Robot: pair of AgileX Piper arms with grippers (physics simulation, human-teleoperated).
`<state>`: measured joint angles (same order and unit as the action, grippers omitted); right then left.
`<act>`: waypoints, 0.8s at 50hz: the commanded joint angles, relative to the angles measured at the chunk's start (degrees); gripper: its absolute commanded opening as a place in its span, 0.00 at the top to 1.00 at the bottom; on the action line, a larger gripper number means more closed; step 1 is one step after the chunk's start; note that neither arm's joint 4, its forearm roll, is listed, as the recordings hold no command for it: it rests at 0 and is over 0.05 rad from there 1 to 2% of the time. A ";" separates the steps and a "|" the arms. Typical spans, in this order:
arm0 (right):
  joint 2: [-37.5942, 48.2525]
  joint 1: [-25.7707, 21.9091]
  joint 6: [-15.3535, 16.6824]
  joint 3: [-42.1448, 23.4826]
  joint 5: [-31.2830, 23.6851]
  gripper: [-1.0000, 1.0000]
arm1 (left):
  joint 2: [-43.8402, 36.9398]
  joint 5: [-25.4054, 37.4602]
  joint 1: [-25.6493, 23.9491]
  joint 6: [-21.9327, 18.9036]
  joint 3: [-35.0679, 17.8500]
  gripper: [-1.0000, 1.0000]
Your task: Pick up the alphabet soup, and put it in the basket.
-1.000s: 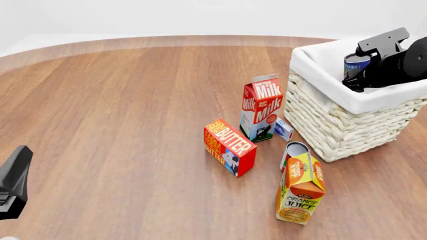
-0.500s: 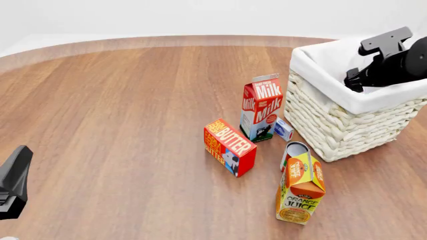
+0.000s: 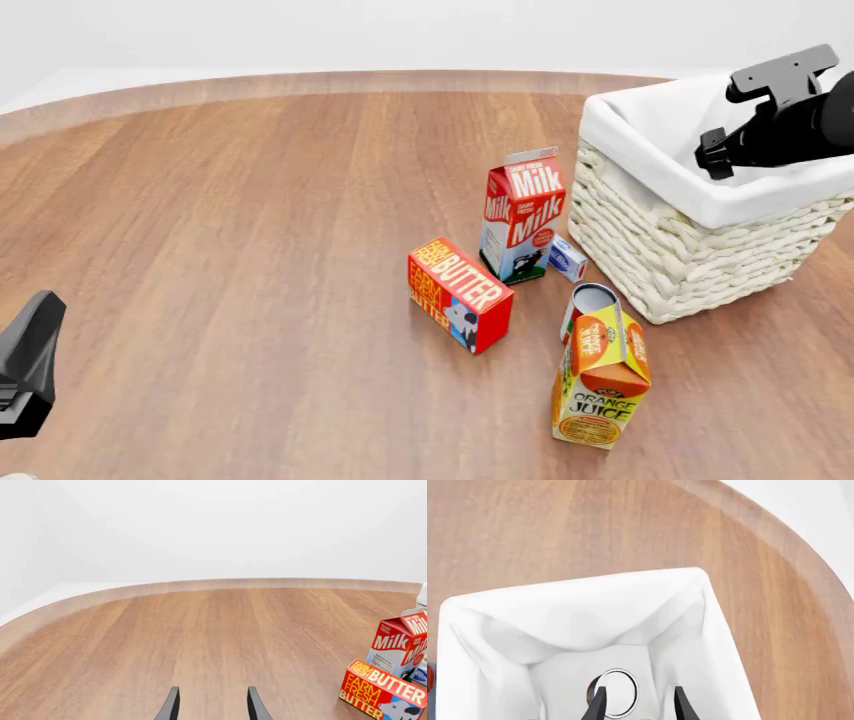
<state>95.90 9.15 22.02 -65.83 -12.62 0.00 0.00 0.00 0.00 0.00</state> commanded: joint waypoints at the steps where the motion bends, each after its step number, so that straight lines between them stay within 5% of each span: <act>1: -2.26 0.38 -0.29 0.77 0.35 0.00 | 0.00 0.00 0.00 0.00 0.00 0.00; 40: -15.66 0.81 -1.40 7.65 2.59 0.00 | 0.00 0.00 0.00 0.00 0.00 0.00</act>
<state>83.08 10.45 21.01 -59.59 -10.32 0.00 0.00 0.00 0.00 0.00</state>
